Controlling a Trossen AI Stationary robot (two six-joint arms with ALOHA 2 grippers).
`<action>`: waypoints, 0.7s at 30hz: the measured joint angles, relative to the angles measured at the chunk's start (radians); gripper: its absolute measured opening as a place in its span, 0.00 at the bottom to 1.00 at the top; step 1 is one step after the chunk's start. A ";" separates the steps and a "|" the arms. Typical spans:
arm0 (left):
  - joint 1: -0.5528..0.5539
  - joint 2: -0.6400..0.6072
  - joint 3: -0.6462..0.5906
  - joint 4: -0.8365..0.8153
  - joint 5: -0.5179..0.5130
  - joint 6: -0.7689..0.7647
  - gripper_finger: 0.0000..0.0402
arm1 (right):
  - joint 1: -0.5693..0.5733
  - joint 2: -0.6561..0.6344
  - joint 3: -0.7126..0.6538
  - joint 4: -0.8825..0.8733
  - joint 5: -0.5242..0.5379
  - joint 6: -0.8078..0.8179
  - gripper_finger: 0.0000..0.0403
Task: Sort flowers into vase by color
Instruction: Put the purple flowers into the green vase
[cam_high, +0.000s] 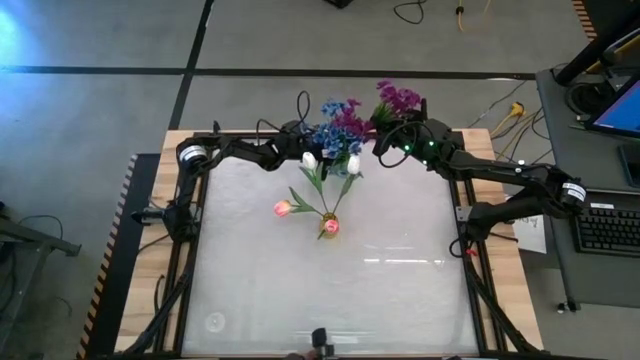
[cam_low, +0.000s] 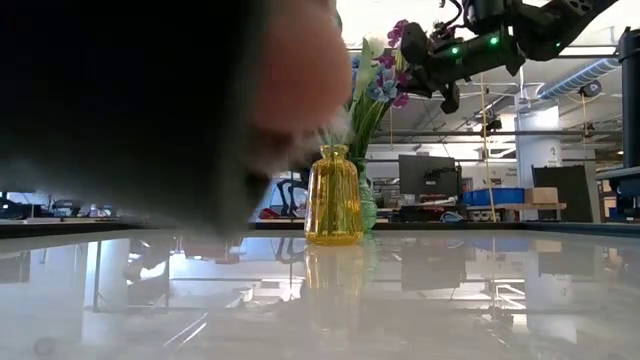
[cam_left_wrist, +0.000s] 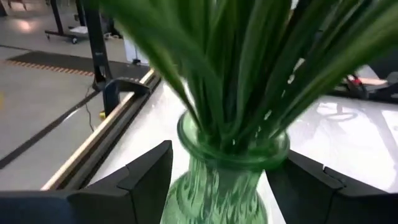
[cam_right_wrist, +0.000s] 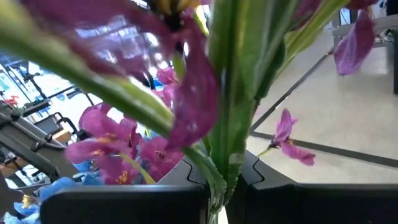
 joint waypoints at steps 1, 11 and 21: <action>0.000 0.004 0.004 0.004 0.001 -0.004 0.58 | 0.000 0.000 0.000 -0.004 0.000 0.002 0.03; 0.000 0.024 0.044 -0.065 -0.001 -0.016 0.44 | 0.000 -0.032 0.000 -0.009 0.000 -0.013 0.03; 0.000 0.021 0.045 -0.077 -0.053 -0.018 0.26 | 0.000 -0.086 0.000 -0.071 0.000 -0.051 0.03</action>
